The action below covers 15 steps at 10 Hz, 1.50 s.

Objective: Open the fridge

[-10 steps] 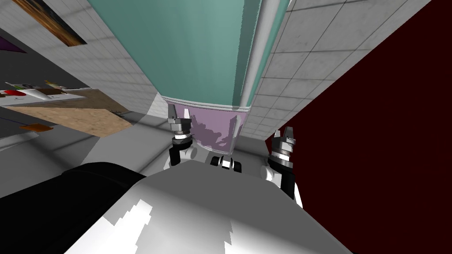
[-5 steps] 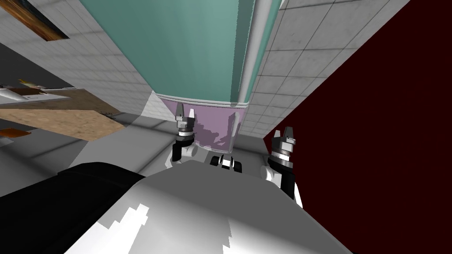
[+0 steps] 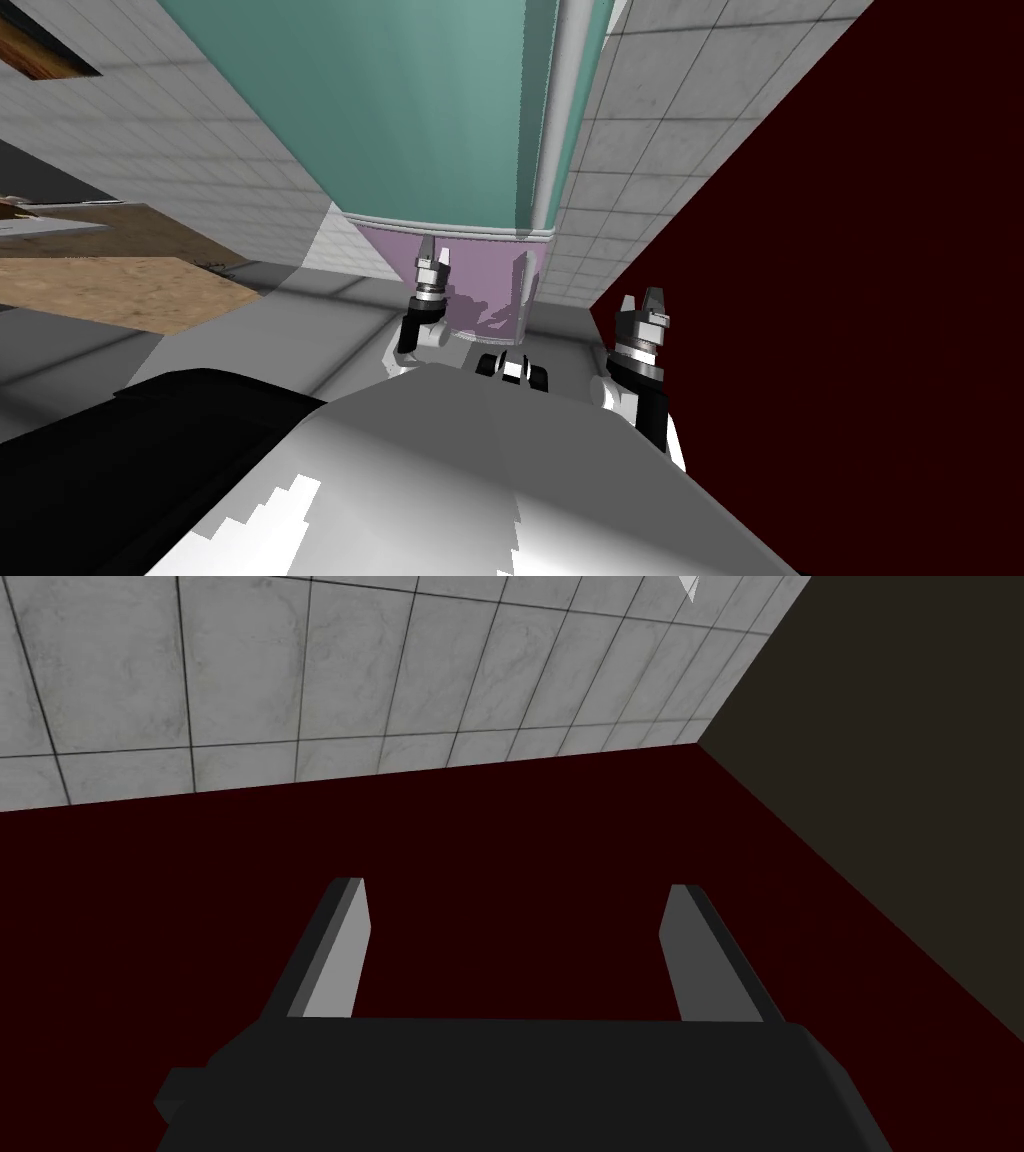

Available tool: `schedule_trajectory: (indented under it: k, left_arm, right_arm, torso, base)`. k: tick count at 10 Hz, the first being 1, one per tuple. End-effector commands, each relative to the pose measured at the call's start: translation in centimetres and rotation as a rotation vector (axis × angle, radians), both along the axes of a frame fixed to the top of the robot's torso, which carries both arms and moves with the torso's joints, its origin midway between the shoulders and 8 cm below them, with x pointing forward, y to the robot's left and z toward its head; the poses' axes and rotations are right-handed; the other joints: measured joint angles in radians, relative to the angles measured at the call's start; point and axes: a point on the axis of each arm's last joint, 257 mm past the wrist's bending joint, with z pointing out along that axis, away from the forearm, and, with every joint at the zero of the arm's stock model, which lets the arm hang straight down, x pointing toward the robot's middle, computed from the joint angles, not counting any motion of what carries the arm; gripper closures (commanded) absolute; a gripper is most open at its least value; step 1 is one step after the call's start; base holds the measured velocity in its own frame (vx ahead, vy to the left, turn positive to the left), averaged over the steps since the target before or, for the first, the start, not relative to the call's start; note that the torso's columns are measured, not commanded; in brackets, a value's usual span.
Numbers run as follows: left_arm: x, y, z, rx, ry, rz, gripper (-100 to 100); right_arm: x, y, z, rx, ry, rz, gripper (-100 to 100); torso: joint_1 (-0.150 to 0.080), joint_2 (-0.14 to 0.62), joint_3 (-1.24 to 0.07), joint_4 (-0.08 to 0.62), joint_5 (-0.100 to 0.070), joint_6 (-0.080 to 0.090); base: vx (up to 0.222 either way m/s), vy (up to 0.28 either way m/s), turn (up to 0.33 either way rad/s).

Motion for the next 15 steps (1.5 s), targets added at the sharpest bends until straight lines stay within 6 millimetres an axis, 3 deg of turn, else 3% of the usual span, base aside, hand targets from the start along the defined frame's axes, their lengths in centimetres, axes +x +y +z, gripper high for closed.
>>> schedule_trajectory:
  k: [1,5,10,13,15]
  left_arm:
    - [2.3,-0.1,-0.6,0.025,0.051,0.016,-100]
    - [4.4,-0.2,-1.3,0.048,0.103,0.034,-100]
    - [9.7,-0.3,-2.7,0.105,0.221,0.085,-100]
    - [11.0,-0.1,-3.4,0.115,0.267,0.098,-100]
    - [13.2,-0.1,-4.1,0.141,0.318,0.122,-100]
  right_arm:
    - [0.0,0.0,0.0,0.0,0.0,0.0,0]
    - [0.0,0.0,0.0,0.0,0.0,0.0,0]
    - [0.0,0.0,0.0,0.0,0.0,0.0,0]
    - [0.0,0.0,0.0,0.0,0.0,0.0,0]
    - [0.0,0.0,0.0,0.0,0.0,0.0,0]
  torso:
    - [0.0,0.0,0.0,0.0,0.0,0.001]
    - [0.0,0.001,0.001,0.0,0.0,0.001]
    - [-0.001,0.001,0.001,0.0,0.0,0.0]
    - [0.001,-0.001,-0.001,0.0,0.0,0.001]
    - [0.0,0.0,0.0,0.0,0.0,0.001]
  base:
    - [-0.051,-0.006,-0.144]
    - [-0.05,-0.002,-0.099]
    - [-0.069,-0.01,-0.156]
    - [-0.046,-0.001,-0.068]
    - [-0.05,-0.011,-0.145]
